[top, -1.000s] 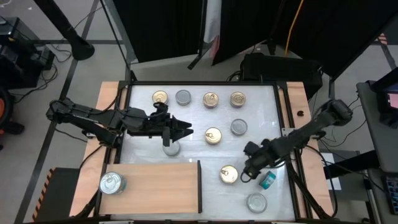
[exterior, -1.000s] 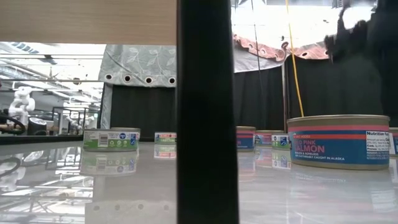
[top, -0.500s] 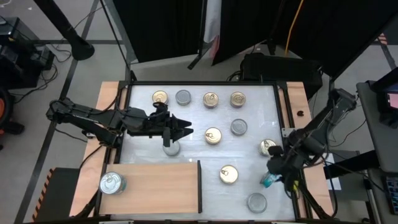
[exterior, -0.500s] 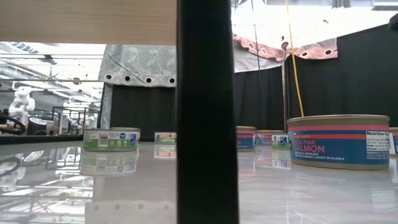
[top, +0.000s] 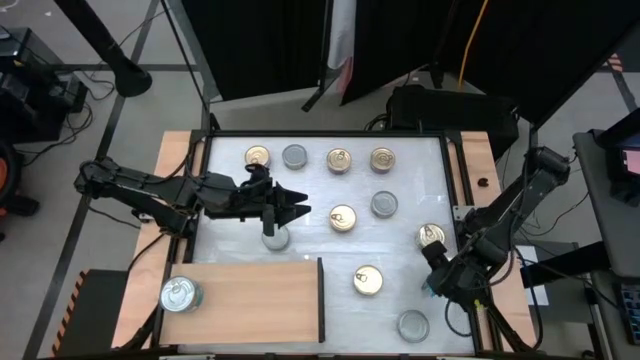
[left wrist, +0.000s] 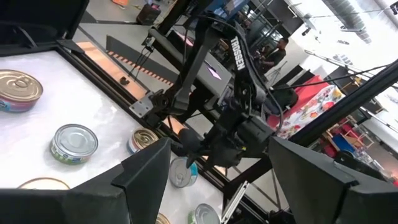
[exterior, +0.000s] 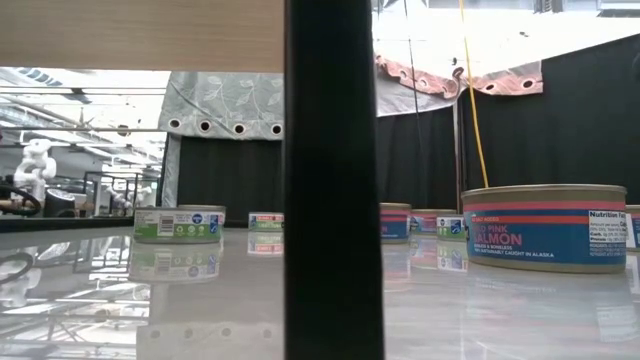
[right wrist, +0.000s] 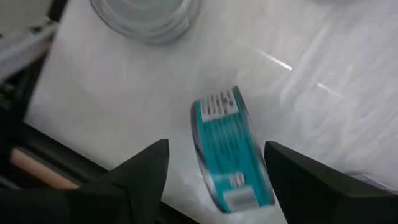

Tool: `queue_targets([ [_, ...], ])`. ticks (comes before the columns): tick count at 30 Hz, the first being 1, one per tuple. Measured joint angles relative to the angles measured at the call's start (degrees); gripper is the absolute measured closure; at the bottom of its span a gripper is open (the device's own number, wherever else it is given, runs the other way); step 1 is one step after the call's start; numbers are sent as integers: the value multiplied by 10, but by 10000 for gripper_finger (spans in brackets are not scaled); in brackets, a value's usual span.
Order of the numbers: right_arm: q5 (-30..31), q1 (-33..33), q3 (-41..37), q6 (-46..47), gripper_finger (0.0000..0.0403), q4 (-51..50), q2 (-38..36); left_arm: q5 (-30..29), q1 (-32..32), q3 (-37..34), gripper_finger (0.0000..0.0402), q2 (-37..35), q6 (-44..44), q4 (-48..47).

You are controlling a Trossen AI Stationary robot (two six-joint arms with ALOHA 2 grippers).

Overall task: Stack canned seafood by type on shelf
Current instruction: Stack the yellow blue tuna can on top of the yellow blue tuna can on the shelf

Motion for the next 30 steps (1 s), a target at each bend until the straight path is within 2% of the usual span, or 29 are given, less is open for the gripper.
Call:
queue_targets([
  [6,17,0,-3,-44,171,16,52,0,0,0,123,0,13,0],
  [9,17,0,-3,-54,201,16,76,0,0,0,123,0,14,0],
  [15,9,0,-1,-53,287,12,83,0,0,0,123,0,11,0],
  [17,9,-1,10,-52,292,-7,78,0,0,0,123,0,11,1],
  [20,9,-5,54,-45,292,-49,68,0,0,0,123,0,9,12],
  [24,22,-18,149,-35,288,-114,55,0,0,0,123,0,10,77],
  [30,107,-65,337,-30,276,-129,49,-10,-4,0,123,0,49,186],
])
